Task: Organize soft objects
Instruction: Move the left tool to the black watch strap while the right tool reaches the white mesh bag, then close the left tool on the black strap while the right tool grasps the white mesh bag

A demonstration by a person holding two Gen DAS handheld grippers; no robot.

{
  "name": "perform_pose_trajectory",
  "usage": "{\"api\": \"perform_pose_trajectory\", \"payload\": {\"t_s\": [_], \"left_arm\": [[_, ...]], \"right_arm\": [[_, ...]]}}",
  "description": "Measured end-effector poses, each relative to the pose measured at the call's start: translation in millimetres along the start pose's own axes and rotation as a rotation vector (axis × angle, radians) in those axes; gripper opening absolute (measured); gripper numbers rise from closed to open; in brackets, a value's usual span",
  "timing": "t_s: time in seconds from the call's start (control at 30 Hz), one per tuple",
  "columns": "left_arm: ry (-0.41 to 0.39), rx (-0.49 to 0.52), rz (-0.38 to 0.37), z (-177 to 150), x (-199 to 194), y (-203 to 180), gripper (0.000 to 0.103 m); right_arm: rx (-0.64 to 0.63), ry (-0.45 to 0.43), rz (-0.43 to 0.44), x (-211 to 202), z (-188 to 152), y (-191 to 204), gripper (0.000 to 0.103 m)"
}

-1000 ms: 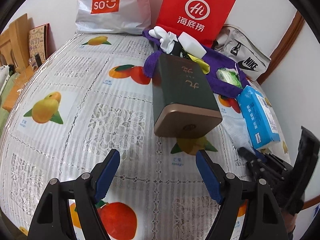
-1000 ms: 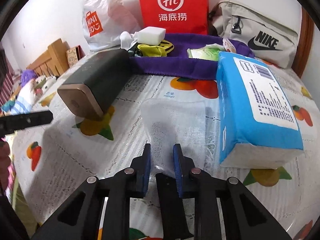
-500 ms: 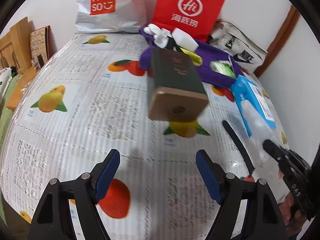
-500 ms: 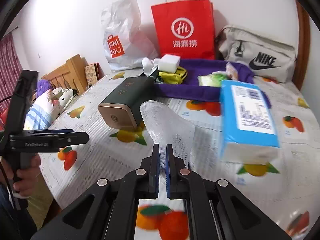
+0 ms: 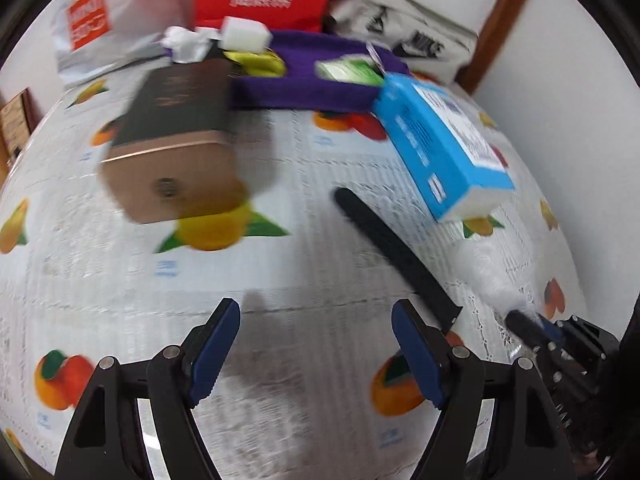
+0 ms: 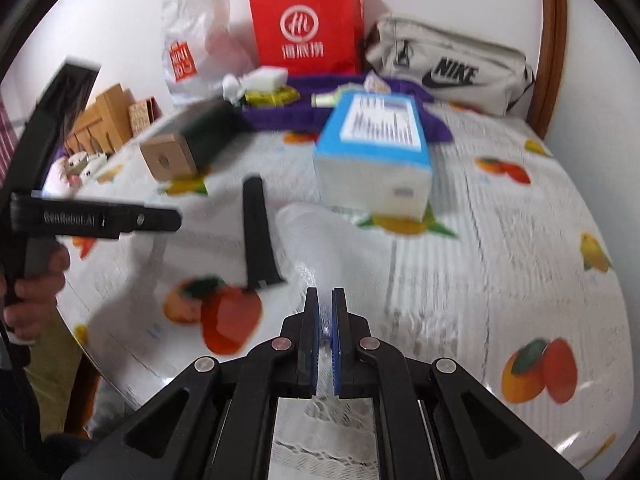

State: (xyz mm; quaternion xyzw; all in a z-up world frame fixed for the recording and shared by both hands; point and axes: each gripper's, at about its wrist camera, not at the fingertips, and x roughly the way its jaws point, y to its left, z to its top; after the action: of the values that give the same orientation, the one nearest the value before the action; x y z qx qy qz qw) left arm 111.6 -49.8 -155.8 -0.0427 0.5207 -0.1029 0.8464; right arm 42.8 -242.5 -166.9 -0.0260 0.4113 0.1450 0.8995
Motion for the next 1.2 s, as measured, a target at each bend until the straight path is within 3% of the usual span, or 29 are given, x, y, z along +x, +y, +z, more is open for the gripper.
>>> {"api": "perform_pose_trajectory", "payload": {"t_s": [0.27, 0.37, 0.5, 0.6, 0.77, 0.87, 1.03, 1.1, 1.13, 1.17, 1.2], "left_arm": [[0.032, 0.029, 0.027, 17, 26, -40, 0.077], [0.042, 0.028, 0.069, 24, 34, -52, 0.080], [0.036, 0.087, 0.184, 24, 44, -71, 0.083], [0.026, 0.076, 0.177, 18, 39, -62, 0.083], [0.037, -0.001, 0.240, 5, 22, -26, 0.083], [0.028, 0.008, 0.227, 3, 21, -25, 0.080], [-0.024, 0.118, 0.163, 7, 31, -49, 0.066], [-0.043, 0.143, 0.134, 9, 31, -54, 0.045], [-0.048, 0.151, 0.129, 11, 32, -56, 0.040], [-0.054, 0.169, 0.126, 11, 32, -58, 0.025], [-0.056, 0.178, 0.125, 12, 32, -57, 0.022]], "right_arm": [[0.021, -0.014, 0.005, 1, -11, -31, 0.005], [0.031, -0.012, 0.024, 5, -11, -40, 0.005], [0.028, -0.004, 0.051, 7, -14, -46, 0.005], [0.019, -0.009, 0.065, 5, -15, -50, 0.006], [0.024, -0.019, 0.101, 5, -18, -53, 0.009], [0.002, -0.031, 0.116, 7, -18, -48, 0.010], [-0.044, -0.028, 0.145, 7, -14, -44, 0.022], [-0.049, -0.043, 0.153, 2, -13, -46, 0.042], [-0.049, -0.051, 0.154, 1, -13, -46, 0.047], [-0.049, -0.059, 0.153, -1, -12, -47, 0.054], [-0.047, -0.068, 0.150, -2, -11, -47, 0.056]]}}
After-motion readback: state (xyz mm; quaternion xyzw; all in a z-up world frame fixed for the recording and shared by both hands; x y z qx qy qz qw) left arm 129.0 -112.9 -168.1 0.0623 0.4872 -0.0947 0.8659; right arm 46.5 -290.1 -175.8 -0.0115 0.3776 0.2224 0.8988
